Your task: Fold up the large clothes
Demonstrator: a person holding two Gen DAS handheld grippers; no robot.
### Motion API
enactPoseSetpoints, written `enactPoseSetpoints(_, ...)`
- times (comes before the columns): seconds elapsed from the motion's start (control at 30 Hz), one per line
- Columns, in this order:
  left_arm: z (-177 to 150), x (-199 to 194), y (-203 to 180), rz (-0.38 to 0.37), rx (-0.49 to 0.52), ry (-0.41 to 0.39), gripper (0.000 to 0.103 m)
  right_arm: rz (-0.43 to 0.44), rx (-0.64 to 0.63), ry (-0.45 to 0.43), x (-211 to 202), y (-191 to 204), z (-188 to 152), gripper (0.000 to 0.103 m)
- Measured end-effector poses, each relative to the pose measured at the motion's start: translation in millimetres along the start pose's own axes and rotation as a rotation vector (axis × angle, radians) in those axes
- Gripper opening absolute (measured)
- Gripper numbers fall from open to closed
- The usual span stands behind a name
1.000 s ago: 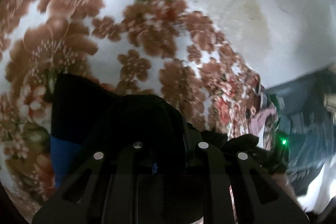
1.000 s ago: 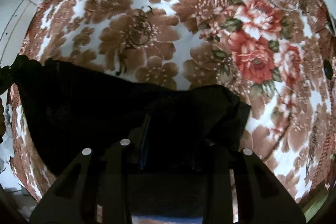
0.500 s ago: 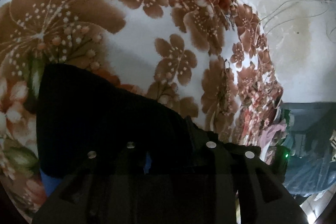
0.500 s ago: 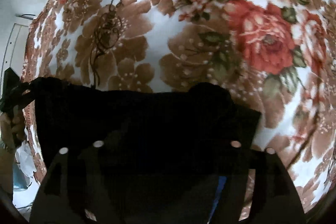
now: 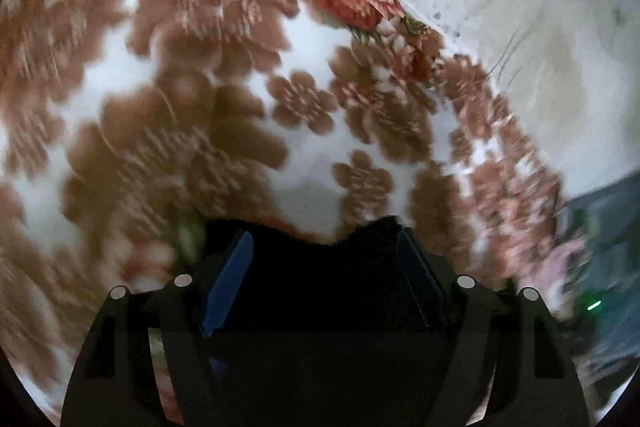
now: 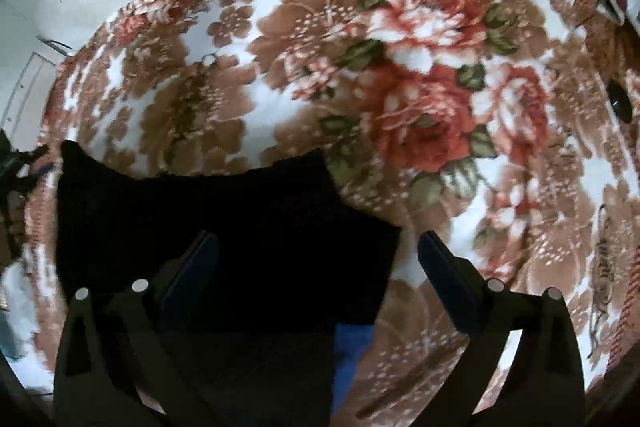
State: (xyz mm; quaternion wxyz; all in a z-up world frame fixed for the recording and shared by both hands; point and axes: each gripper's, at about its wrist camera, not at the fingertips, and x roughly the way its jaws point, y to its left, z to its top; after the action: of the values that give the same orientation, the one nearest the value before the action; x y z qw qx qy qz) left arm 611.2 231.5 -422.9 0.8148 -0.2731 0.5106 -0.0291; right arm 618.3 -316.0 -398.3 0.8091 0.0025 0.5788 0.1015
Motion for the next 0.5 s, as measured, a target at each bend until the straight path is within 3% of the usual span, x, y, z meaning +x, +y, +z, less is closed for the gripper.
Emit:
enactPoseSetpoints(0.1,-4.3,10.3,-5.0,0.096,0.165,0.023,0.074,-0.054,-0.054,-0.031,12.4,1.3,-8.6,0.098)
enactPoseSetpoints(0.2,-14.5,16.5,-19.1,0.145,0.35,0.028,0.074,-0.163,-0.153,-0.069,29.0,12.5,-17.1,0.098)
enactPoseSetpoints(0.27,-25.1,19.6,-31.9,0.173,0.484,0.013,0.074,-0.172,-0.205,-0.085,36.5,18.2,-21.8,0.098)
enactPoseSetpoints(0.37,-44.1,35.9,-52.9,0.271,0.705,-0.012,0.072,-0.18,-0.27,-0.068,54.2,29.2,-26.6,0.097)
enactPoseSetpoints(0.43,-48.9,43.9,-60.1,0.253,0.758,0.012,0.064,-0.19,-0.279,-0.055,65.0,33.5,-25.6,0.092)
enactPoseSetpoints(0.5,-46.6,46.1,-64.1,0.216,0.741,0.02,0.055,-0.169,-0.262,-0.049,70.3,36.1,-23.3,0.085)
